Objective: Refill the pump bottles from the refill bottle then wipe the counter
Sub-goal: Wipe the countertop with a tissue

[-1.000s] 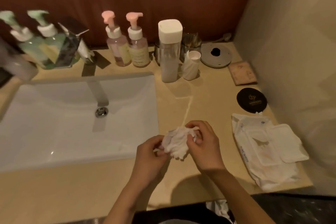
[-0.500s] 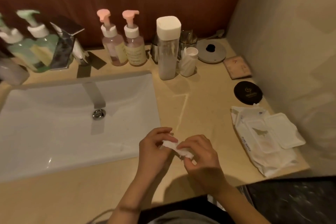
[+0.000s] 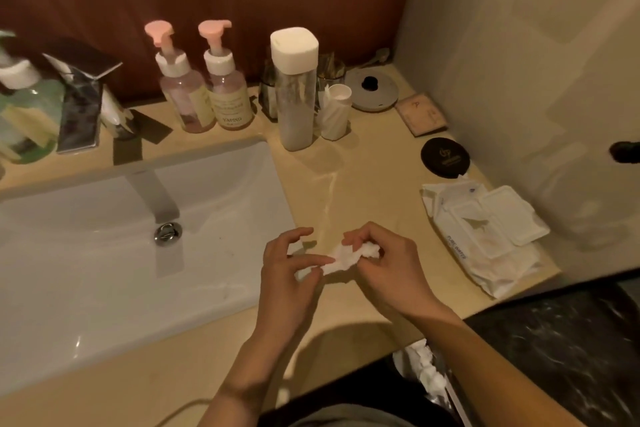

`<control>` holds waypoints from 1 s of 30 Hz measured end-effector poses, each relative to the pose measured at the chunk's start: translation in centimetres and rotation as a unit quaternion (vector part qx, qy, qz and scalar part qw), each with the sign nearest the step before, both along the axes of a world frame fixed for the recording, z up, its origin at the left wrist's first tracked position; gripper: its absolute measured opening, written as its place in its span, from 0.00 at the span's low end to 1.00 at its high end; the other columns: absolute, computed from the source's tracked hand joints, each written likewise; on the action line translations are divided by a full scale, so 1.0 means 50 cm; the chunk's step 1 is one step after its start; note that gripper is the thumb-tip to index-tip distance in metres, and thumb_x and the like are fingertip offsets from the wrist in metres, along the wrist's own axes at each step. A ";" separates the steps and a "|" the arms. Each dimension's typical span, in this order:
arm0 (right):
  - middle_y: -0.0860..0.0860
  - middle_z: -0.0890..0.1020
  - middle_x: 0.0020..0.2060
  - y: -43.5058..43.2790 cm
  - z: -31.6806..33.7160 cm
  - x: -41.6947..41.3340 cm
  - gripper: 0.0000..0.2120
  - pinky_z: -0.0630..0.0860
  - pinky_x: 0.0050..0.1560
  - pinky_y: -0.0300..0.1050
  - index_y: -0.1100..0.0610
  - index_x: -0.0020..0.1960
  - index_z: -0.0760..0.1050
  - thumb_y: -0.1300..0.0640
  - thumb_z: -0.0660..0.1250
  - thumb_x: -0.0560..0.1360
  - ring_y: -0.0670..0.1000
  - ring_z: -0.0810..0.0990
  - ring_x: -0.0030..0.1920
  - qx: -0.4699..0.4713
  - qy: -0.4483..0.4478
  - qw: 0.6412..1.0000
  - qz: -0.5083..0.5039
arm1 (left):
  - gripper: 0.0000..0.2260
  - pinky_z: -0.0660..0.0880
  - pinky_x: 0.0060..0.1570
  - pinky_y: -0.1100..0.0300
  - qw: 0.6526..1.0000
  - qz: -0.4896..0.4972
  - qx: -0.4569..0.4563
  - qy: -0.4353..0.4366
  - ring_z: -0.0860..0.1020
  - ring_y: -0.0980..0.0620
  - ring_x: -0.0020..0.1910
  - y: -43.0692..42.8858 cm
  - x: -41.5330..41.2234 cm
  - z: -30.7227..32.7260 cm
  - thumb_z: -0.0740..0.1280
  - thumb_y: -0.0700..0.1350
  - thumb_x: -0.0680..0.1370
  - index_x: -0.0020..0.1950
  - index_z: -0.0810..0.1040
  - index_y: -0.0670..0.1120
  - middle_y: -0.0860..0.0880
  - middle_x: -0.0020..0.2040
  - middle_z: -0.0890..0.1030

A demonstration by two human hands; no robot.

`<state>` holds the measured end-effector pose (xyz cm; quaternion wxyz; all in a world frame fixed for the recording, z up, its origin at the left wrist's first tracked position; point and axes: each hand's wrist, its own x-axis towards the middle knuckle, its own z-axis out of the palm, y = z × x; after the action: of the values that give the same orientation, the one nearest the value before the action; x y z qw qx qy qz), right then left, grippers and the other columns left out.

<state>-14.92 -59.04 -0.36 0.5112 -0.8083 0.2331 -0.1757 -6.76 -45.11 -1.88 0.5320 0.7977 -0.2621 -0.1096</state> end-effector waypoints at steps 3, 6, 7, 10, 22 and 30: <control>0.46 0.81 0.50 0.008 -0.029 -0.018 0.12 0.70 0.50 0.30 0.49 0.43 0.77 0.65 0.66 0.67 0.42 0.77 0.53 -0.116 0.038 0.992 0.019 | 0.15 0.57 0.55 0.81 0.999 -0.024 0.035 -0.009 0.68 0.56 0.61 0.018 0.004 -0.014 0.73 0.36 0.71 0.38 0.82 0.59 0.61 0.58 0.74; 0.42 0.77 0.56 0.019 -0.066 -0.050 0.09 0.62 0.58 0.25 0.56 0.47 0.77 0.63 0.65 0.67 0.36 0.70 0.63 -0.174 0.072 0.980 0.062 | 0.15 0.58 0.55 0.79 0.998 -0.045 0.054 0.001 0.67 0.65 0.60 0.042 0.003 -0.027 0.73 0.39 0.72 0.39 0.81 0.61 0.66 0.57 0.72; 0.40 0.75 0.58 0.024 -0.073 -0.061 0.10 0.60 0.60 0.24 0.56 0.47 0.77 0.65 0.66 0.68 0.33 0.67 0.64 -0.177 0.086 0.978 0.068 | 0.14 0.61 0.57 0.76 0.997 -0.049 0.052 0.007 0.67 0.67 0.60 0.049 0.003 -0.032 0.73 0.39 0.72 0.39 0.81 0.61 0.67 0.56 0.72; 0.40 0.73 0.61 0.035 -0.081 -0.093 0.13 0.56 0.62 0.22 0.56 0.50 0.77 0.67 0.66 0.67 0.32 0.62 0.65 -0.199 0.115 0.969 0.089 | 0.09 0.71 0.58 0.59 0.997 -0.048 0.038 0.045 0.67 0.68 0.60 0.066 0.000 -0.045 0.71 0.41 0.74 0.41 0.83 0.57 0.67 0.55 0.74; 0.48 0.73 0.66 0.014 -0.087 -0.070 0.21 0.73 0.60 0.43 0.49 0.67 0.71 0.51 0.52 0.76 0.49 0.71 0.66 -0.425 0.192 0.846 0.258 | 0.13 0.73 0.52 0.60 0.997 -0.029 0.020 0.063 0.70 0.63 0.60 0.063 -0.011 -0.036 0.68 0.42 0.76 0.42 0.80 0.62 0.67 0.55 0.74; 0.51 0.64 0.72 -0.073 -0.089 0.063 0.24 0.61 0.68 0.48 0.52 0.73 0.62 0.48 0.46 0.80 0.52 0.61 0.72 -0.425 0.179 0.831 0.312 | 0.09 0.73 0.54 0.60 0.997 0.063 0.029 0.044 0.72 0.62 0.59 0.056 -0.014 -0.014 0.63 0.47 0.73 0.41 0.80 0.60 0.63 0.54 0.77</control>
<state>-11.79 -62.68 -4.82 0.0945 -0.9929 -0.0411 0.0595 -7.45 -42.29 -2.60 0.5254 0.8221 -0.1844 -0.1186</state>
